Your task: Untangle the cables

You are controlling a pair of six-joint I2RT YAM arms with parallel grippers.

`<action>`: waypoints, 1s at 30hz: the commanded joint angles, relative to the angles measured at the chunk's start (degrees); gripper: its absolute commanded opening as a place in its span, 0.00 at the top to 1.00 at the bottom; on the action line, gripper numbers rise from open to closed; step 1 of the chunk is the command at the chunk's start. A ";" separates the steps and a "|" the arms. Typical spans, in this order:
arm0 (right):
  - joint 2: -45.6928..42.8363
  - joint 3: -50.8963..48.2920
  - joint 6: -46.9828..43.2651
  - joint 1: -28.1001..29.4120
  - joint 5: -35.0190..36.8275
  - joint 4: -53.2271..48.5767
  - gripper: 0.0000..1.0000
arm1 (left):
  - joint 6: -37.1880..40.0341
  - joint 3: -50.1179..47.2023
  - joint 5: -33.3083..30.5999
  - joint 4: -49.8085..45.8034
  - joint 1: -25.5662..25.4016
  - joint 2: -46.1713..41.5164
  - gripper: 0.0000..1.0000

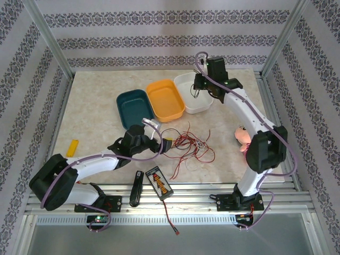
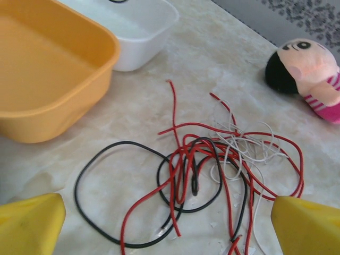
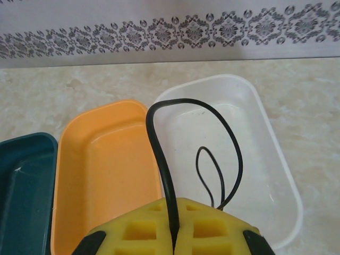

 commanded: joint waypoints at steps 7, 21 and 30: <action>13.20 10.04 -1.31 -1.50 -6.07 -2.94 1.00 | -2.85 -1.71 -7.26 -4.96 0.72 -6.86 0.01; 25.82 18.64 -1.83 -2.33 0.29 -15.17 0.93 | -6.33 -2.28 -11.20 -5.89 0.73 -8.11 0.01; 21.90 17.44 -3.46 -2.42 -0.35 -16.81 0.62 | -8.98 -0.43 -13.26 -8.67 0.73 -8.36 0.01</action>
